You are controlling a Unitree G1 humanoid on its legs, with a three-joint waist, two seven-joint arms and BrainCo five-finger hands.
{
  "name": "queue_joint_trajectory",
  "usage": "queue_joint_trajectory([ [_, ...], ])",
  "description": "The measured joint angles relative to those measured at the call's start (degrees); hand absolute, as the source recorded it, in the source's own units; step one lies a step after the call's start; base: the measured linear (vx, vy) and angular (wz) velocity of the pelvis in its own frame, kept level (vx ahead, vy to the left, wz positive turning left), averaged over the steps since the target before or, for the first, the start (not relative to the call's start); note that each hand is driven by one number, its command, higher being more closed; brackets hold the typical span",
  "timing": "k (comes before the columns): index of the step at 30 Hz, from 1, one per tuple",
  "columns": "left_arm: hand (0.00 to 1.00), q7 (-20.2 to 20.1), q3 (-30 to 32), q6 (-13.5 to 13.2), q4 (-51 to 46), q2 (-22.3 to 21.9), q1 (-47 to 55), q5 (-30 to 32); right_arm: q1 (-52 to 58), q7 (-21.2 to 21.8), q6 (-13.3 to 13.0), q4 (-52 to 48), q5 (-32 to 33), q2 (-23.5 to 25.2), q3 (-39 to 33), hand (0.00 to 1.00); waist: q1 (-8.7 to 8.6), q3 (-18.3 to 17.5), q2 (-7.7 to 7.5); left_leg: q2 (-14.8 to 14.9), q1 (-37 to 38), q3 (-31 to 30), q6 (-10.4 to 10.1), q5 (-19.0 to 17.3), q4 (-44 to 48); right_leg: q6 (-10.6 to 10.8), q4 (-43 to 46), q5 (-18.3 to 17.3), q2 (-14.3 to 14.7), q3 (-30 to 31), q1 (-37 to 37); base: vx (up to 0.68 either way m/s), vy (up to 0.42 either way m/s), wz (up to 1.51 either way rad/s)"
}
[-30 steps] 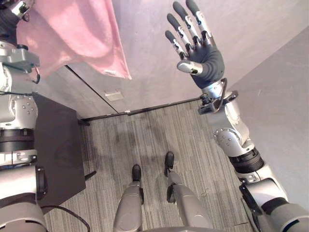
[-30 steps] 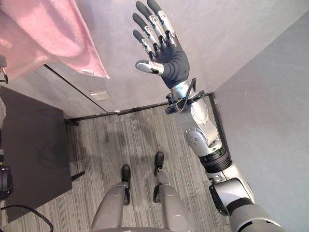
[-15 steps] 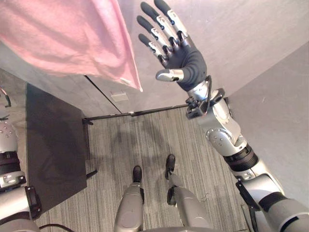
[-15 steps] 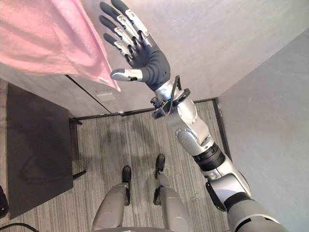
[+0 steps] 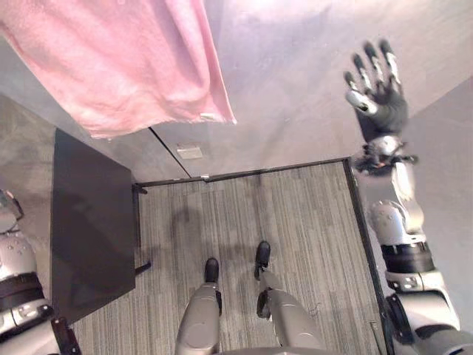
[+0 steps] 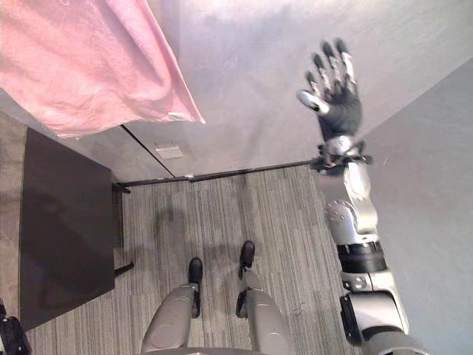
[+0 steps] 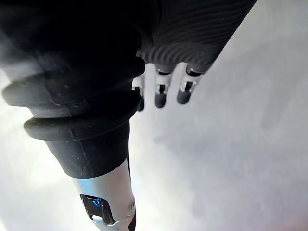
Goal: Organize washtable
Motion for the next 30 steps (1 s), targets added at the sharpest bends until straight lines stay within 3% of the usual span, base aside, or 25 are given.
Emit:
queue_joint_trajectory([
  [2, 0.00, 0.3, 2.8, 0.4, -2.0, -3.8, 2.7, 0.1, 6.0, -3.0, 0.3, 0.0, -3.8, 0.7, -8.1, 0.00, -0.05, -1.9, 0.09, -0.1, 0.9, 0.1, 0.0, 0.0, -0.8, -0.2, 0.0, -0.5, 0.0, -0.2, 0.6, 0.04, 0.085, 0.04],
  [5, 0.00, 1.5, 6.3, 0.4, -4.1, -6.4, 6.2, 0.5, 9.3, -6.5, 0.2, -0.1, -5.9, 1.5, -13.9, 0.00, -0.35, -4.4, 0.58, 0.1, 2.8, 0.1, 0.0, -0.1, -2.0, -0.7, 0.0, -1.3, 0.1, -0.6, 1.9, 0.07, 0.079, -0.02],
  [11, 0.00, 2.8, 9.0, 0.1, -11.8, -7.4, 8.9, 3.6, 9.8, -6.1, 0.0, -6.6, -5.5, 1.7, -13.8, 0.00, 0.05, -8.5, 3.03, 0.2, 5.3, -0.3, 0.0, 0.0, -4.1, -0.2, -0.1, -3.0, 0.2, -1.5, 3.8, 0.05, 0.071, 0.06],
  [16, 0.00, 2.3, 5.6, -0.2, -20.4, -7.4, 9.2, 5.8, 3.0, -0.8, -1.4, -9.9, -3.3, 2.3, -0.1, 0.00, 0.04, -10.8, 4.14, 0.1, 9.0, -0.4, 0.0, 0.0, -5.8, -0.4, 0.0, -2.9, 0.1, -1.9, 6.7, 0.07, 0.088, 0.01],
  [21, 0.00, -1.8, -5.3, -0.7, -25.7, -7.8, 6.9, 5.6, -5.0, 6.9, -0.8, -9.4, -2.2, 5.9, 17.8, 0.00, 1.50, -12.5, 4.20, -0.2, 10.3, -0.7, 0.5, 0.4, -6.7, -0.4, 0.0, -2.9, -0.2, -2.6, 7.8, 0.02, 0.063, 0.04],
  [25, 0.00, -5.1, -12.7, -0.7, -33.7, -16.4, 9.9, 5.2, -5.9, 11.0, 1.8, -5.1, -2.2, 10.8, 28.8, 0.00, 1.53, -13.2, 4.32, -0.7, 11.7, -1.0, 0.7, 0.5, -7.0, -0.4, 0.0, -3.0, -0.6, -3.0, 9.2, 0.02, 0.074, 0.05],
  [27, 0.00, -6.3, -19.1, -0.2, -37.9, -22.5, 15.0, 5.4, -5.9, 12.7, 3.7, -2.0, -2.2, 13.7, 34.7, 0.00, 1.37, -13.7, 4.42, -1.0, 12.6, -0.9, 1.1, 0.8, -7.9, -0.2, 0.0, -3.1, -0.9, -2.9, 9.6, 0.00, 0.080, -0.01],
  [30, 0.00, -8.0, -26.6, 0.5, -41.4, -27.6, 20.7, 6.4, -5.9, 15.1, 5.4, 0.0, -2.3, 15.0, 40.6, 0.00, 1.40, -13.7, 4.43, -1.0, 13.1, -1.0, 1.2, 0.9, -8.2, -0.2, 0.0, -3.4, -0.9, -3.1, 10.2, 0.00, 0.044, 0.03],
])
